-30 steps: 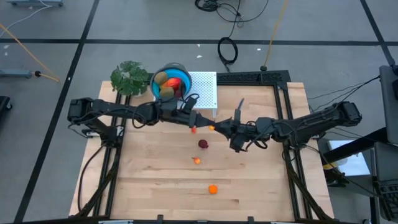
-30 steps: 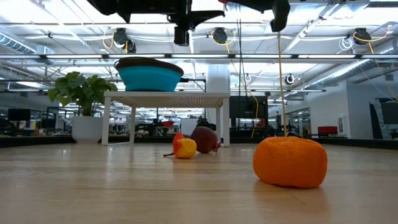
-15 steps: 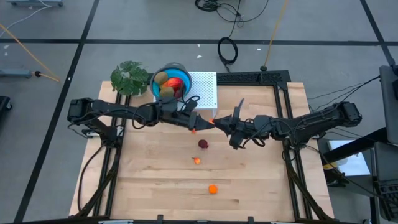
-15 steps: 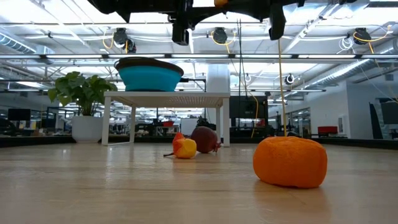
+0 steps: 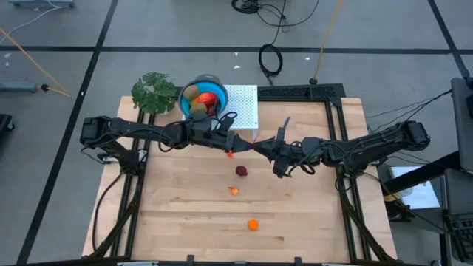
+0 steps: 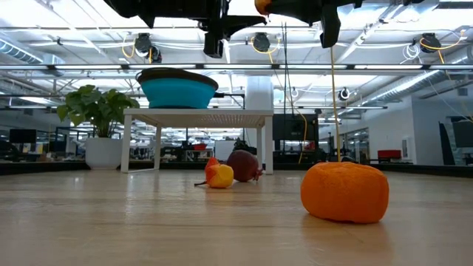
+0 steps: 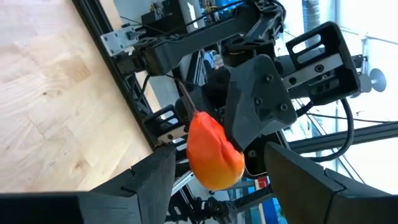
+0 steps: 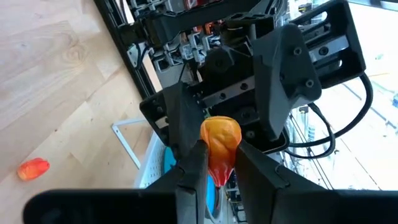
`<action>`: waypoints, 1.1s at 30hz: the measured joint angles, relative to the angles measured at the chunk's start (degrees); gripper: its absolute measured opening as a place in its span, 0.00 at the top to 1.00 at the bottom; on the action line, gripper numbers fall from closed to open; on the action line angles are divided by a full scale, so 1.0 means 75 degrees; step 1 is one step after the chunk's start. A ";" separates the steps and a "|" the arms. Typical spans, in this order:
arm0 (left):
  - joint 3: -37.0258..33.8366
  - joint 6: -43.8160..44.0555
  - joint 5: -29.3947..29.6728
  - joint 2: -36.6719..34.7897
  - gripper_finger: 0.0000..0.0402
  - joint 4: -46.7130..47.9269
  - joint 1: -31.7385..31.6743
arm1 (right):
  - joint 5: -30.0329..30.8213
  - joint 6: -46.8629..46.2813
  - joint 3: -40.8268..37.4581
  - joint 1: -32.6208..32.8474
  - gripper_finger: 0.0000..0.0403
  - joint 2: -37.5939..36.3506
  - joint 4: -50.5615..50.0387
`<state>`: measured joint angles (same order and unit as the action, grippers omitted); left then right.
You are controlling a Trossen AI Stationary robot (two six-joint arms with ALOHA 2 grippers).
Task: Pick & Place Fruit
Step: Put the peas into the strainer bowl on the shelf
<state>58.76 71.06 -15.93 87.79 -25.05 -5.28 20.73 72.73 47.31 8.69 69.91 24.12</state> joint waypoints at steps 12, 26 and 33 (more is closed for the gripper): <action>0.0003 -0.0232 0.0129 0.0000 0.61 -0.0013 0.0006 | -0.0394 -0.0146 0.0000 0.0006 0.85 0.0006 0.0000; 0.0003 -0.0176 -0.0134 -0.0006 0.67 -0.0100 0.0020 | -0.0412 -0.0146 0.0000 0.0003 0.85 0.0006 0.0012; 0.0003 -0.0226 -0.0225 -0.0006 0.66 -0.0281 0.0020 | -0.0414 -0.0149 0.0003 -0.0006 0.85 -0.0006 0.0051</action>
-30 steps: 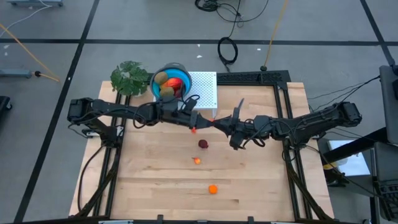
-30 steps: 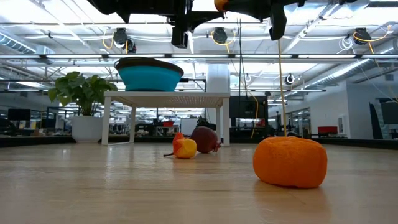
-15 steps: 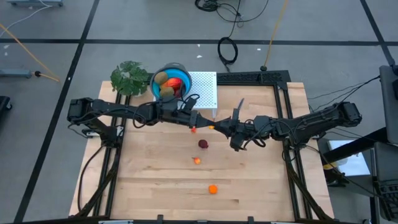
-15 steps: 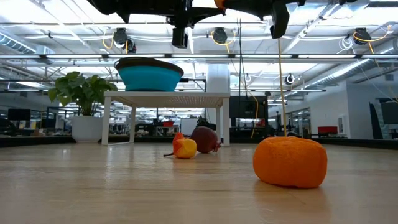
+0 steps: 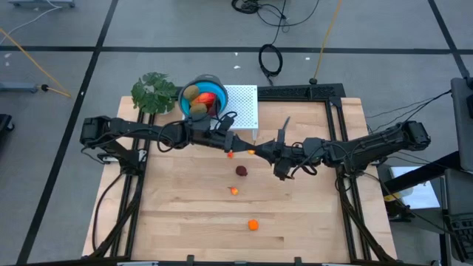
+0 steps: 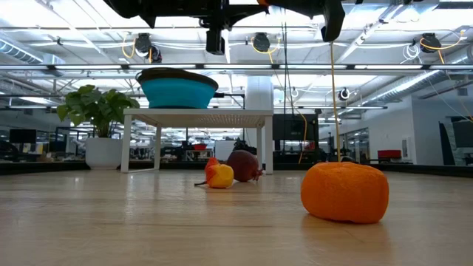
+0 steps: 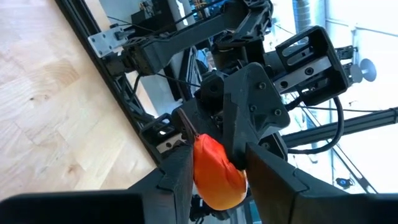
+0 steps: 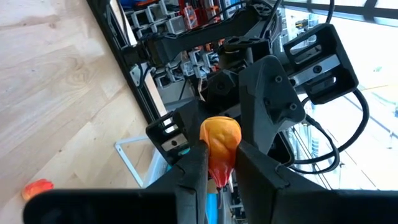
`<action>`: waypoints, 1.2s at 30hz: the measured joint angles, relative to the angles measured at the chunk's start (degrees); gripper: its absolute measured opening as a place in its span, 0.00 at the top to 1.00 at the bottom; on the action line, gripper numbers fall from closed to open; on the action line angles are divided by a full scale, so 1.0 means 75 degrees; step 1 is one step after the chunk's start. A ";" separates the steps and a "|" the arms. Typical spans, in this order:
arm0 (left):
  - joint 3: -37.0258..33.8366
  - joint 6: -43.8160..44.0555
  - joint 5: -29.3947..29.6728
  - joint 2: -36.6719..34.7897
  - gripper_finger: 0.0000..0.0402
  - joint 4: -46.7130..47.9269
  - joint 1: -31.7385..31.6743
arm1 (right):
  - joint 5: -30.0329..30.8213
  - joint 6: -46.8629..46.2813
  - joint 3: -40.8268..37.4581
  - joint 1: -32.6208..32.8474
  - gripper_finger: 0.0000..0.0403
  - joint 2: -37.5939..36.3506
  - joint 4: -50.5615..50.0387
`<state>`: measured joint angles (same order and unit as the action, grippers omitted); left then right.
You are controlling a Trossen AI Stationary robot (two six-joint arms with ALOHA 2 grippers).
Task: Pick & Place Fruit
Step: Put the peas into the strainer bowl on the shelf
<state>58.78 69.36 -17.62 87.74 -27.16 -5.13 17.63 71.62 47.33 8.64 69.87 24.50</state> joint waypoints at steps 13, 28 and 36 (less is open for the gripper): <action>0.0000 0.0032 -0.0183 0.0000 0.45 -0.0044 0.0008 | 0.0032 0.0002 0.0000 -0.0009 0.85 0.0012 -0.0051; 0.0000 0.0020 -0.0450 0.0000 0.57 0.0215 0.0015 | 0.0044 0.0023 0.0000 -0.0016 0.85 0.0012 -0.0050; 0.0000 0.0021 -0.0406 0.0000 0.67 0.0287 -0.0029 | 0.0063 0.0002 0.0000 -0.0015 0.85 0.0012 -0.0050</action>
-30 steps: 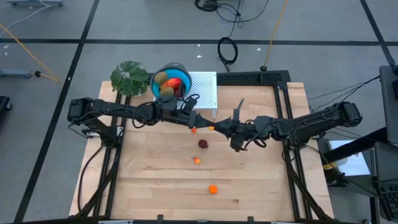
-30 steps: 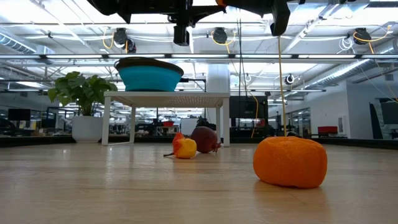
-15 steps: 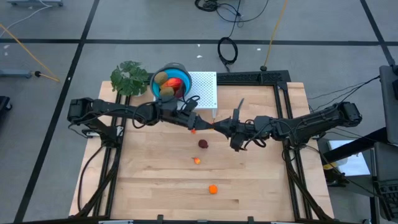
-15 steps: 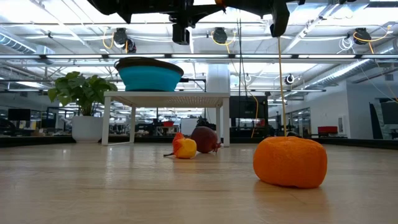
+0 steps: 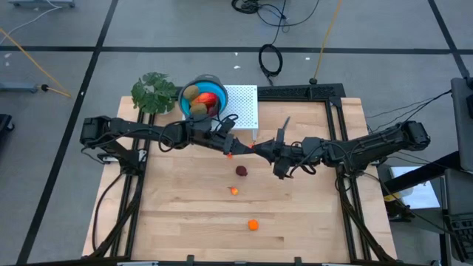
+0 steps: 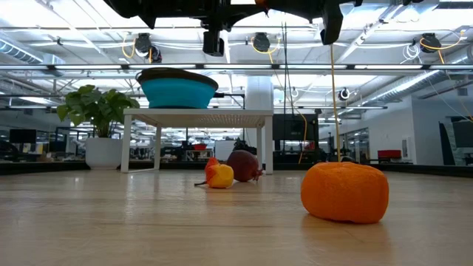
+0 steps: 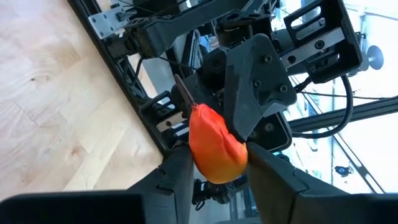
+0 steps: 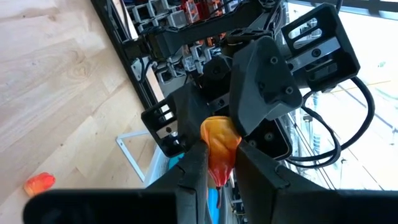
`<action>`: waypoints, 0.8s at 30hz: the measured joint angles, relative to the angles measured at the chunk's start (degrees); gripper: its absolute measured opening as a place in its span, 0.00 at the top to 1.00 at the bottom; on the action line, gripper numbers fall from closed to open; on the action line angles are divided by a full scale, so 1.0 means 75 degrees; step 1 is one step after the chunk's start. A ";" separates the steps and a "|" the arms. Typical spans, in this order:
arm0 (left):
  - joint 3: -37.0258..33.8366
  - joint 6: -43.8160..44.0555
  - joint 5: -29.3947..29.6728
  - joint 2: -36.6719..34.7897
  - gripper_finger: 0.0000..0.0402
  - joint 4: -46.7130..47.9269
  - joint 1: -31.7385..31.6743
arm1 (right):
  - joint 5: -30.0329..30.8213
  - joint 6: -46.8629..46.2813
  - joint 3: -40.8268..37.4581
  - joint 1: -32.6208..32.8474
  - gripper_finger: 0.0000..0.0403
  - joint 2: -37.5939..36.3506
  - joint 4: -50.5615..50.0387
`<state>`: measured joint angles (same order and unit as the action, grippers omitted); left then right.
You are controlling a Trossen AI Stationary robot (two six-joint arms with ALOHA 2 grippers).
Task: Pick & Place Fruit
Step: Put the peas into the strainer bowl on the shelf
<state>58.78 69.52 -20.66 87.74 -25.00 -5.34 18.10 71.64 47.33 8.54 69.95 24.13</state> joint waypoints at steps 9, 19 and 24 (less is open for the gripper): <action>0.0000 0.0005 0.0049 0.0000 0.71 -0.0010 -0.0030 | 0.0010 -0.0573 -0.0003 0.0000 0.84 0.0000 0.0031; 0.0003 0.0075 0.0000 0.0000 0.71 -0.0011 -0.0021 | 0.0037 -0.1266 -0.0006 0.0006 0.73 0.0000 0.0045; 0.0006 0.0160 -0.0166 0.0006 0.71 -0.0053 -0.0025 | 0.0871 -0.1568 -0.0006 -0.0031 0.70 0.0000 -0.0287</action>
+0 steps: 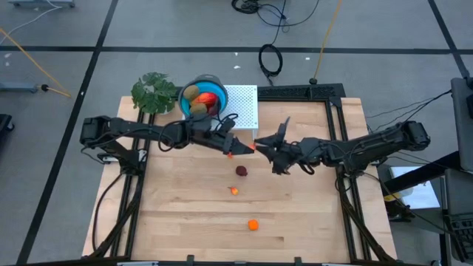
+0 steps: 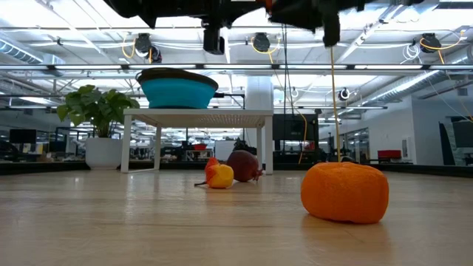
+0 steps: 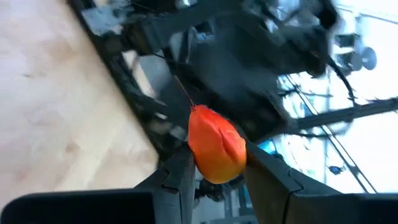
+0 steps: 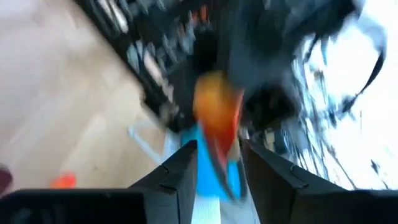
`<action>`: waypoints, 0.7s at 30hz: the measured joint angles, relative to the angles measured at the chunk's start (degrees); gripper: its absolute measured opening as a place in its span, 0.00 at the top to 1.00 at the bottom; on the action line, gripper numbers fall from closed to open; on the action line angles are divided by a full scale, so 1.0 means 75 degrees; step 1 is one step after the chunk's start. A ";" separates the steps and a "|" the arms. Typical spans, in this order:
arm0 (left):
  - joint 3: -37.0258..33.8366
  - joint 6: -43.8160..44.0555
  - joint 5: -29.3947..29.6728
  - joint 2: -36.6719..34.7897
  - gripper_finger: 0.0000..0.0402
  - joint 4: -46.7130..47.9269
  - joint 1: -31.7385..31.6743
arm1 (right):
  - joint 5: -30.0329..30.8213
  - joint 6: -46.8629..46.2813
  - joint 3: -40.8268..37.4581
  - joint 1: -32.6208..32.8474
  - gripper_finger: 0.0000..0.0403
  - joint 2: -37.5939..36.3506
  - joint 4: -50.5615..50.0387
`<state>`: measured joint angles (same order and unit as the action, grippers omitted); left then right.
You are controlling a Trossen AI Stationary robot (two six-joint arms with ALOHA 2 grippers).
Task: Pick & Place Fruit
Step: Put the peas into the strainer bowl on the shelf
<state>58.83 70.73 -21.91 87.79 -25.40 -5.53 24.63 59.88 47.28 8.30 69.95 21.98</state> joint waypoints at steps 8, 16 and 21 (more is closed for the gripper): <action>0.0005 -0.0195 -0.0108 -0.0016 0.71 -0.0359 -0.0159 | 0.0740 -0.0103 -0.0011 -0.0291 0.71 0.0006 -0.1073; 0.0005 -0.0932 -0.0074 -0.0455 0.71 -0.0230 -0.0739 | 0.0690 -0.1718 -0.0011 -0.0563 0.83 0.0006 -0.1423; 0.0004 -0.1401 -0.0064 -0.0879 0.71 0.0240 -0.1231 | -0.0210 -0.2449 -0.0011 -0.0691 0.95 0.0000 -0.1435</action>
<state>58.86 60.22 -22.39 81.19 -23.60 -14.77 23.06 41.51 47.20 3.12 69.95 11.21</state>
